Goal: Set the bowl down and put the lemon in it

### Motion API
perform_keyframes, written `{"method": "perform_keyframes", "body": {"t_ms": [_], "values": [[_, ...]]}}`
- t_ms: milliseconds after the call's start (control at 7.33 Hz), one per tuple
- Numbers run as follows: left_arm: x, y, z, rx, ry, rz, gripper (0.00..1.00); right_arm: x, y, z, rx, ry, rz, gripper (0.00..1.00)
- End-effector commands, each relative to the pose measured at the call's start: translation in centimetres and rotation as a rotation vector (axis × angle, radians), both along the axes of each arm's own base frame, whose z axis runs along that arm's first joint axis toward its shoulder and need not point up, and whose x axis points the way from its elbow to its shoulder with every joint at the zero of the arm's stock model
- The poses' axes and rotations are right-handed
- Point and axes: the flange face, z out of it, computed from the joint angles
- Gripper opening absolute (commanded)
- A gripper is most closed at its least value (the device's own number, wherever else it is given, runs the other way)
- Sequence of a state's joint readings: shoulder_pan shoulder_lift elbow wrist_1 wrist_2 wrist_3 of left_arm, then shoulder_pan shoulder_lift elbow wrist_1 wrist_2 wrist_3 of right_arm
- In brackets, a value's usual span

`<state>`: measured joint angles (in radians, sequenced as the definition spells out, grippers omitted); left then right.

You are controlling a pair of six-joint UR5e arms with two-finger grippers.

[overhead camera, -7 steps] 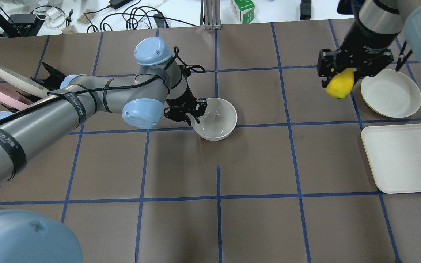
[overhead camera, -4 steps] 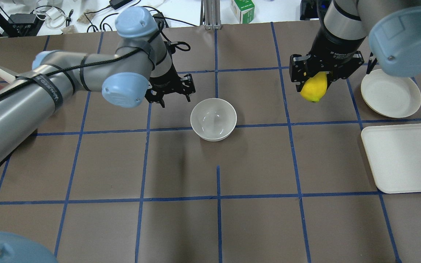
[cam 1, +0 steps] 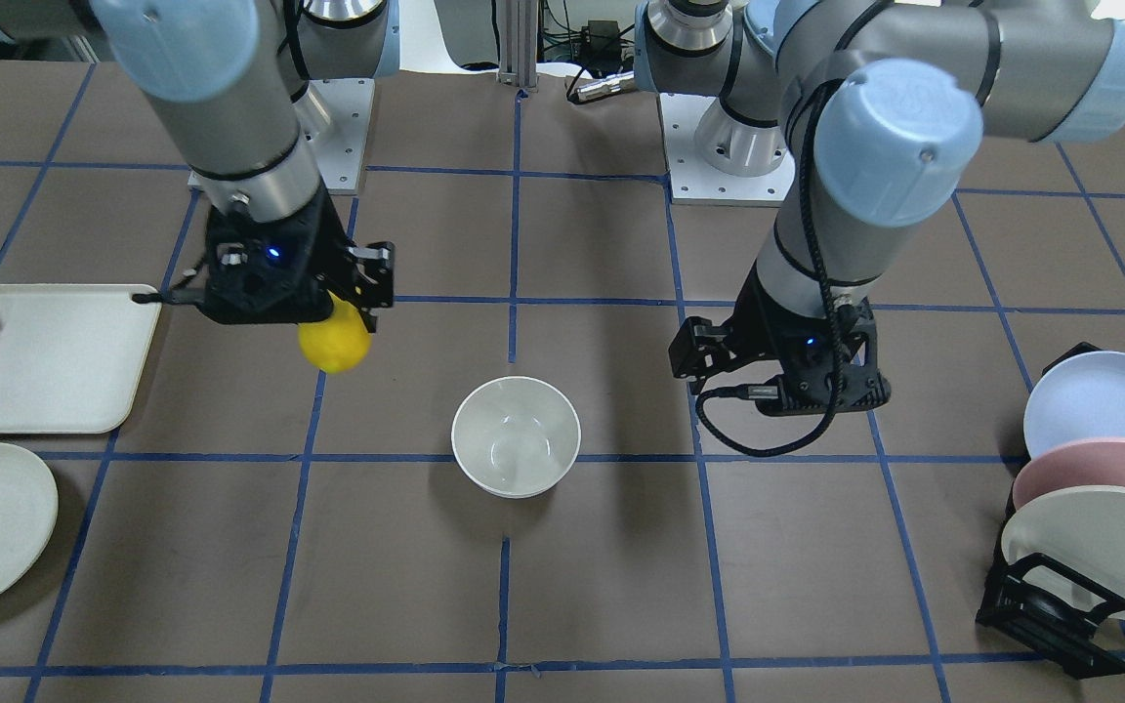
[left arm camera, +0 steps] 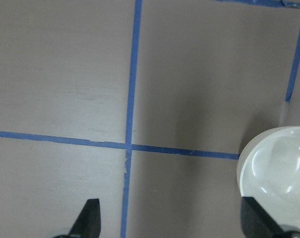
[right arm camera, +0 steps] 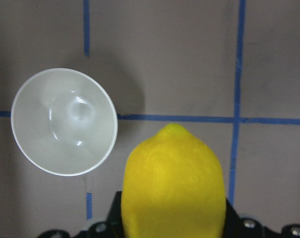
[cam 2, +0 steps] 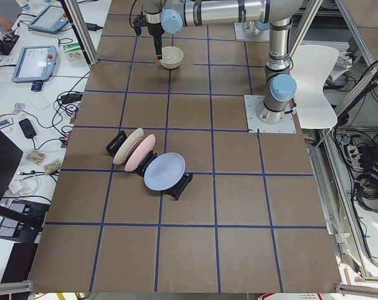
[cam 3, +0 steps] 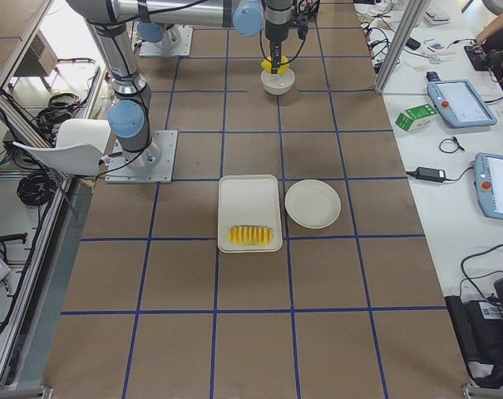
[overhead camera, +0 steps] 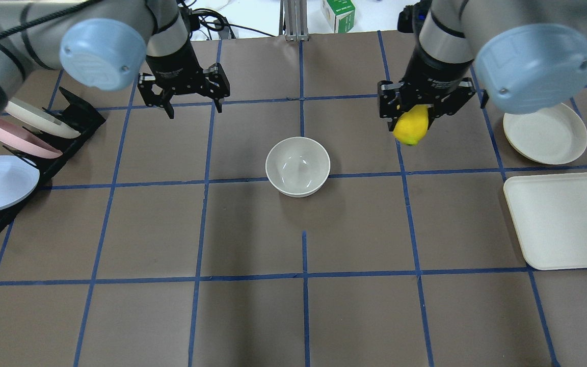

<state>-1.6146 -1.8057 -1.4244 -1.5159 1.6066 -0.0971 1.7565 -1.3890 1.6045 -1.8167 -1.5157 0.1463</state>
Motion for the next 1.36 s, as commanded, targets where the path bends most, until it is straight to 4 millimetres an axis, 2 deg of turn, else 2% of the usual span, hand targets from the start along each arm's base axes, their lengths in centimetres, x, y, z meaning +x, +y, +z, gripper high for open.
{"method": "perform_keyframes", "body": {"t_ms": [0, 136, 409, 545, 955, 1091, 1227], "values": [[2.7, 2.9, 4.1, -0.011, -0.015, 0.011, 1.00, 7.5, -1.7, -7.8, -0.015, -0.009, 0.034, 0.08], [3.9, 3.5, 4.8, -0.012, 0.004, 0.037, 1.00, 9.7, -2.1, -10.9, -0.031, -0.005, 0.040, 0.08], [4.8, 4.5, 3.2, 0.013, 0.013, 0.015, 1.00, 12.6, -3.0, -15.9, -0.065, -0.010, 0.064, 0.10], [4.5, 5.0, 2.9, 0.010, 0.033, 0.006, 1.00, 13.0, -3.0, -17.3, -0.054, -0.009, 0.069, 0.10], [4.0, 6.6, 3.1, -0.012, 0.033, 0.003, 1.00, 13.1, -2.9, -20.4, -0.009, 0.009, 0.081, 0.32], [4.0, 6.7, 3.2, -0.015, 0.033, 0.001, 1.00, 13.2, -3.1, -20.4, -0.009, 0.011, 0.086, 0.46], [4.1, 6.8, 3.3, -0.015, 0.035, 0.004, 1.00, 13.2, -3.0, -20.1, -0.016, 0.012, 0.093, 0.99]]}}
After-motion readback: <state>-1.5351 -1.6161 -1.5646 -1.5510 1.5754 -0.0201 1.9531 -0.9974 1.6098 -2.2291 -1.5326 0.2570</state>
